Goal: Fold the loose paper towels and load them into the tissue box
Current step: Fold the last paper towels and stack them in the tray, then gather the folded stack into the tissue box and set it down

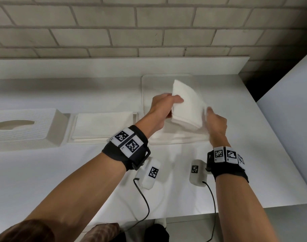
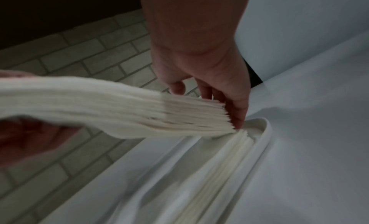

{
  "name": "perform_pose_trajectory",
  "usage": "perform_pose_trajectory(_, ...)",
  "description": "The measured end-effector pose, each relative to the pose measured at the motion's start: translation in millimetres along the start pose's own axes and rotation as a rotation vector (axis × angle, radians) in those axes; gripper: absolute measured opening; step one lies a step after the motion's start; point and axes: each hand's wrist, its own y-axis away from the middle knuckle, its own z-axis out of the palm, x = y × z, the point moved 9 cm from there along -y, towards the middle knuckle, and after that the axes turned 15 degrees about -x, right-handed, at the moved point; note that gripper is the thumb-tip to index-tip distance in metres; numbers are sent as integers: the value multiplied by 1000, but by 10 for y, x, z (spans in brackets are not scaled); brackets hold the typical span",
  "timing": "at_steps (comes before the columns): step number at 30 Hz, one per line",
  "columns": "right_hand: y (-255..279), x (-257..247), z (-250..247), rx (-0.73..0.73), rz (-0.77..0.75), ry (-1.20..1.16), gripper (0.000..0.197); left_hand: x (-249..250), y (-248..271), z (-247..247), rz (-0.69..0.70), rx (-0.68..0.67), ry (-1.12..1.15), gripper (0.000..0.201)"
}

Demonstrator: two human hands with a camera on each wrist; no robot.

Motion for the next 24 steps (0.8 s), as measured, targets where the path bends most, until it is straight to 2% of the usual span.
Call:
perform_pose_trajectory(2, 6, 40, 42, -71, 10, -280, 61, 233, 86, 104, 72, -67, 33, 29)
perform_pose_trajectory(4, 23, 29, 102, -160, 0, -411, 67, 446, 190, 147, 126, -121, 64, 17)
perform_pose_trajectory(6, 70, -6, 107, -176, -17, -478, 63, 639, 335, 136, 164, -157, 100, 13)
perform_pose_trajectory(9, 169, -49, 29, -89, -70, -467, 53, 814, 523, 58, 205, -217, 187, 22)
perform_pose_trajectory(11, 289, -116, -19, -33, -117, -455, 44, 883, 662, 5, 224, -261, 263, 16)
perform_pose_trajectory(12, 336, -154, 13, -61, -132, -485, 38, 900, 717, -21, 230, -282, 308, 14)
perform_pose_trajectory(13, 343, -173, 98, -139, -133, -529, 38, 906, 762, -67, 237, -297, 349, 15)
perform_pose_trajectory(16, 482, -221, 523, -493, -88, -740, 42, 863, 885, -252, 254, -315, 459, 20)
perform_pose_trajectory(18, 660, -242, 778, -664, -45, -844, 53, 744, 967, -464, 246, -295, 513, 28)
perform_pose_trajectory(20, 824, -296, 949, -716, -21, -875, 67, 529, 1044, -777, 218, -223, 518, 32)
perform_pose_trajectory(22, 960, -288, 1103, -744, 20, -795, 82, 242, 1126, -1123, 158, -134, 481, 34)
perform_pose_trajectory(24, 1088, -263, 1329, -817, 47, -673, 82, -72, 1218, -1453, 70, -53, 422, 34)
